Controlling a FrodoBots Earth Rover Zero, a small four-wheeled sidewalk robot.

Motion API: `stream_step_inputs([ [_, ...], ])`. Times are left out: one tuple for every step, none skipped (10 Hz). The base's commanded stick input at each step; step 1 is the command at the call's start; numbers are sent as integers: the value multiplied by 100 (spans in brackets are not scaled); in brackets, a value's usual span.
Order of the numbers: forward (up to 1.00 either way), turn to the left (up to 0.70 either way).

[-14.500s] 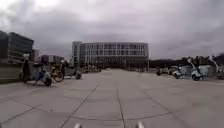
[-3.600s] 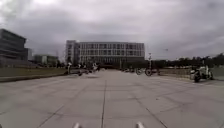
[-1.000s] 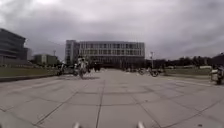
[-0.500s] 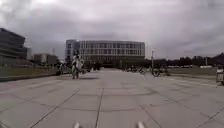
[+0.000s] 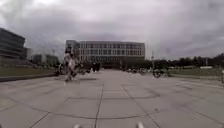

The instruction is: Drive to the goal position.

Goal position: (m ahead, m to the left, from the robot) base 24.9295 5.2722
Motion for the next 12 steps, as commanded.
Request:
stream_step_inputs([
  [45, 0],
  [45, 0],
  [45, 0],
  [45, 0],
  [45, 0],
  [45, 0],
  [45, 0],
  [45, 0],
  [45, 0],
  [45, 0],
  [45, 0],
  [45, 0],
])
